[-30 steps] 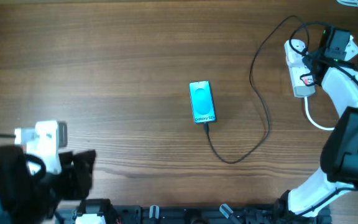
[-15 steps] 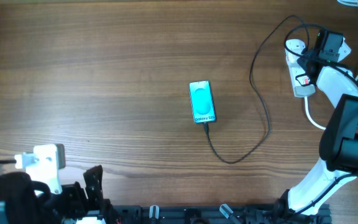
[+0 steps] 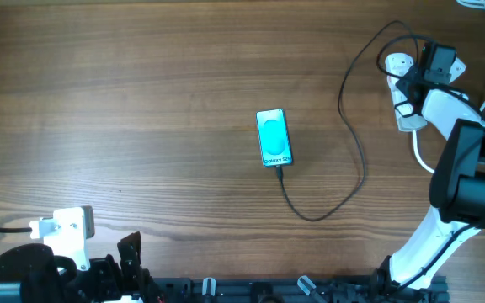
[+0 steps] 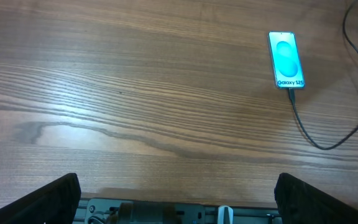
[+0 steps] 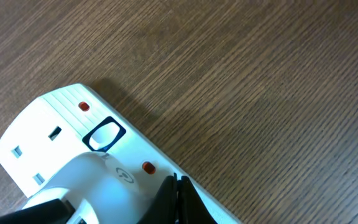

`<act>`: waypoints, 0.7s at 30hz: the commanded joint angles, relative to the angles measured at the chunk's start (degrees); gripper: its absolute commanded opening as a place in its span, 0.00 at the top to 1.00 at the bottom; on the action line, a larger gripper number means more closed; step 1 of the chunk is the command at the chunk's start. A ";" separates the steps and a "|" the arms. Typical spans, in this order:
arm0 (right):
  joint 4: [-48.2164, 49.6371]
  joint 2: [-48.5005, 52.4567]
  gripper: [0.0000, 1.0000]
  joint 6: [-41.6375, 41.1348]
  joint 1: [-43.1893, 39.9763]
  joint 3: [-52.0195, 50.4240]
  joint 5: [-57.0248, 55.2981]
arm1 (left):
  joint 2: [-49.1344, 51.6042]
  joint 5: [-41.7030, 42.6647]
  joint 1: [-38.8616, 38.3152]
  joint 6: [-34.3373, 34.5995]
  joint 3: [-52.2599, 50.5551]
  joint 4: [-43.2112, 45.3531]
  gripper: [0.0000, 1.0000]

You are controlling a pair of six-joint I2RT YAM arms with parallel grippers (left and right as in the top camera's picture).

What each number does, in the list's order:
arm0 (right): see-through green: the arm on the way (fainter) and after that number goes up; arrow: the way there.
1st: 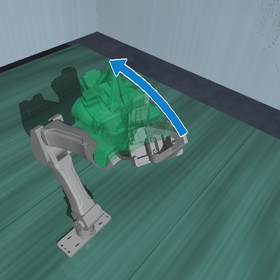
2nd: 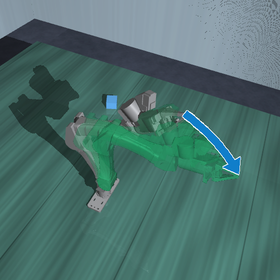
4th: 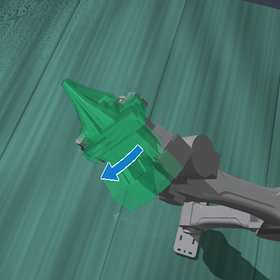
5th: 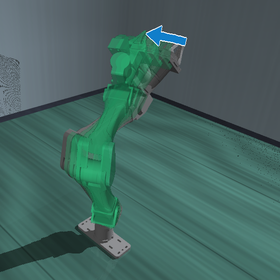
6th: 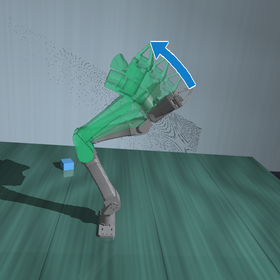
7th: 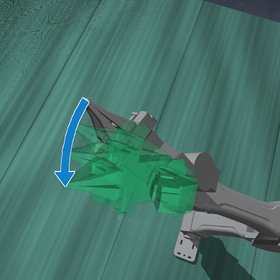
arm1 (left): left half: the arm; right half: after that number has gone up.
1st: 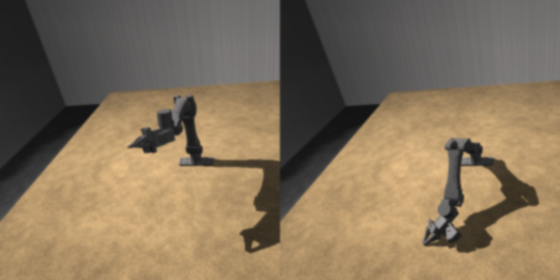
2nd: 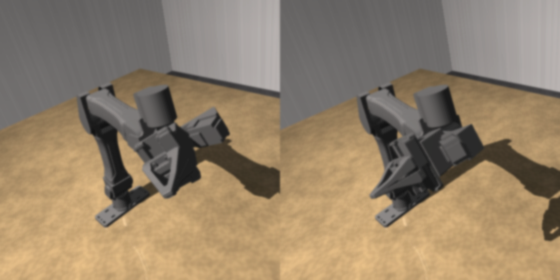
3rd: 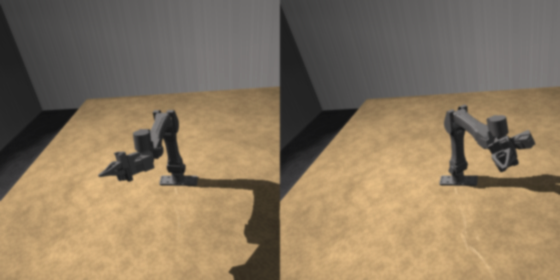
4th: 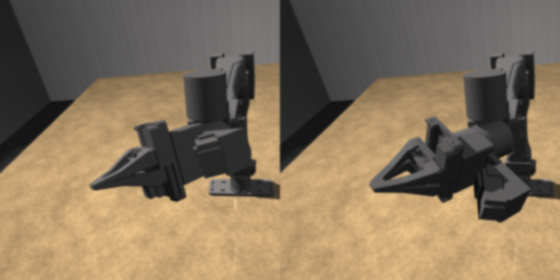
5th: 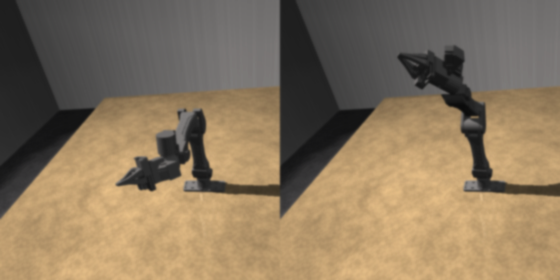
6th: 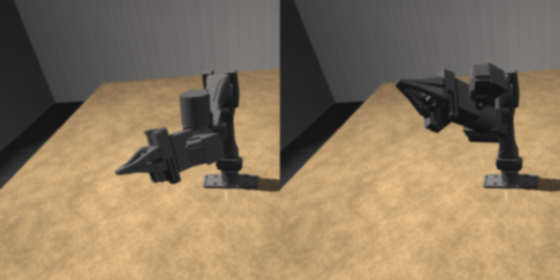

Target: Plug charger to phone and switch on socket

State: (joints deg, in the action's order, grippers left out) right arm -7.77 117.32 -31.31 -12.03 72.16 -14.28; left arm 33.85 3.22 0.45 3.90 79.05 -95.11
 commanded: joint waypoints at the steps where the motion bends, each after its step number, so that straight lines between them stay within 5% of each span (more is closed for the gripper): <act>1: -1.01 1.73 0.95 1.38 4.11 0.50 3.10 | -0.48 -0.55 -0.11 0.37 -0.35 0.20 0.00; 16: -8.44 1.40 0.95 2.80 5.62 0.59 6.36 | -0.48 -0.55 -0.11 0.39 -0.35 0.20 0.00; 21: -15.89 -8.81 0.95 -1.57 5.70 0.59 -3.02 | -0.48 -0.55 -0.11 0.37 -0.35 0.20 0.00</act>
State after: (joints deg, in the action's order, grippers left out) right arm -20.99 114.30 -30.04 -6.35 73.63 -13.78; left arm 33.82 3.22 0.45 3.90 79.05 -95.11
